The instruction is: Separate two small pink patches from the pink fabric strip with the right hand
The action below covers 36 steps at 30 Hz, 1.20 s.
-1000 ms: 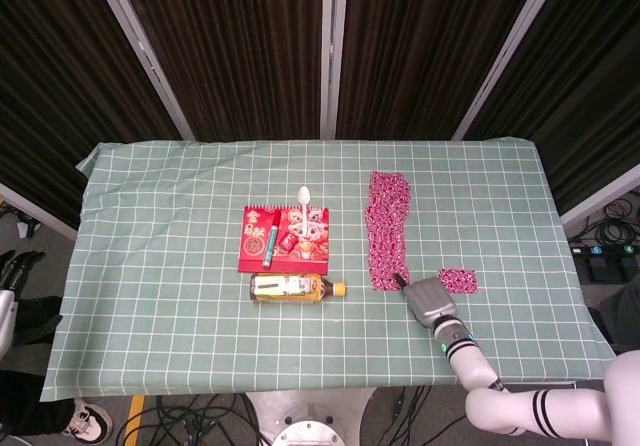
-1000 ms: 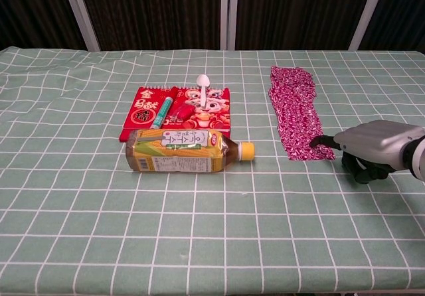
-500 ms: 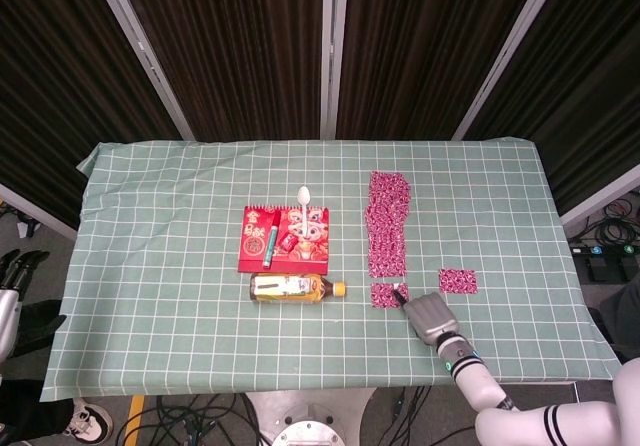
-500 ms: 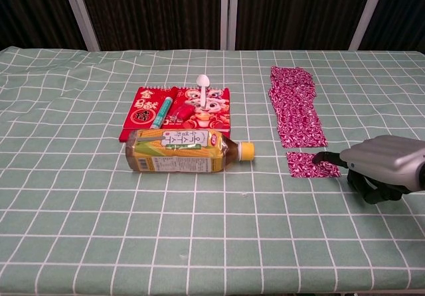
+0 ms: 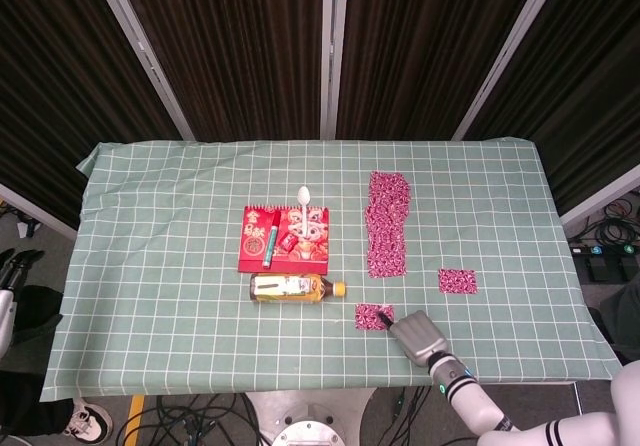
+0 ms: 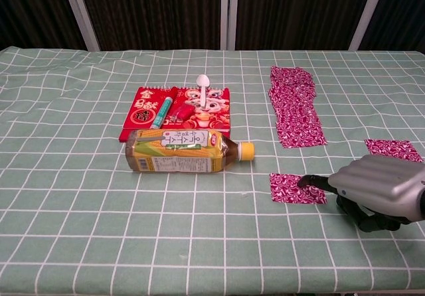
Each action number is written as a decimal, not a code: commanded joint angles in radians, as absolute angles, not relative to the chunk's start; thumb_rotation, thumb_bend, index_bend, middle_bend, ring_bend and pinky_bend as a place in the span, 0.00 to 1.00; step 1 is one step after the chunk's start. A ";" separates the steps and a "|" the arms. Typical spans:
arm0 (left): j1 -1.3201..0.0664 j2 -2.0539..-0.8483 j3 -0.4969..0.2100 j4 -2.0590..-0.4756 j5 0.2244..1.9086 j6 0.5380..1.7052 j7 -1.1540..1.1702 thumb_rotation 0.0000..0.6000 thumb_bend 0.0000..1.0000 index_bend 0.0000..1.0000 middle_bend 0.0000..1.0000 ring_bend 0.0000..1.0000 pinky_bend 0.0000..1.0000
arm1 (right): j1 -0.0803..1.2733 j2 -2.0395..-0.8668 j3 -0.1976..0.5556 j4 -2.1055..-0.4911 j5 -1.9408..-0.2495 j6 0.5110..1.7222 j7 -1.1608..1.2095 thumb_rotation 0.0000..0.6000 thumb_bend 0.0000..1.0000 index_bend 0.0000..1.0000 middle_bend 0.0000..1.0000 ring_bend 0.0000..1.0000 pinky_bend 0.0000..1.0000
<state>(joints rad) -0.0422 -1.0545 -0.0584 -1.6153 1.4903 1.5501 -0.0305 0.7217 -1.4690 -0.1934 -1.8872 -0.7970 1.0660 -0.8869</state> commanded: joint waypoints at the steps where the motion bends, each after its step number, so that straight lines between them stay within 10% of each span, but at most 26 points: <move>1: -0.041 -1.054 -0.058 -1.613 1.490 1.551 -0.033 1.00 0.10 0.15 0.14 0.07 0.17 | 0.720 -1.470 -0.198 -1.899 -0.807 1.072 -0.894 1.00 1.00 0.13 0.87 0.74 0.64; 14: -0.041 -1.054 -0.060 -1.615 1.495 1.555 -0.031 1.00 0.10 0.15 0.14 0.07 0.17 | 0.633 -1.334 -0.148 -1.956 -1.073 1.223 -0.679 1.00 1.00 0.13 0.87 0.74 0.64; 23: -0.045 -1.054 -0.059 -1.638 1.501 1.553 -0.009 1.00 0.10 0.15 0.14 0.07 0.17 | 0.458 -1.237 -0.105 -1.706 -1.424 1.509 -0.279 1.00 0.91 0.26 0.82 0.72 0.63; 27: -0.047 -1.057 -0.056 -1.644 1.500 1.544 0.004 1.00 0.10 0.15 0.14 0.07 0.17 | 0.402 -1.173 -0.115 -1.627 -1.400 1.507 -0.207 1.00 0.63 0.27 0.53 0.41 0.52; 30: -0.053 -1.062 -0.054 -1.648 1.498 1.532 0.014 1.00 0.10 0.15 0.14 0.07 0.17 | 0.369 -1.098 -0.116 -1.648 -1.312 1.457 -0.194 1.00 0.36 0.10 0.06 0.01 0.14; 36: -0.065 -1.072 -0.058 -1.652 1.500 1.523 0.034 1.00 0.10 0.15 0.14 0.07 0.17 | 0.292 -1.104 -0.066 -1.542 -1.282 1.508 -0.111 1.00 0.17 0.00 0.00 0.00 0.00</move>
<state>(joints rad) -0.0642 -1.0711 -0.0575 -1.6519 1.4996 1.5226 0.0333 0.3442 -1.1078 -0.0947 -1.6155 -1.3036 1.4848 -0.1639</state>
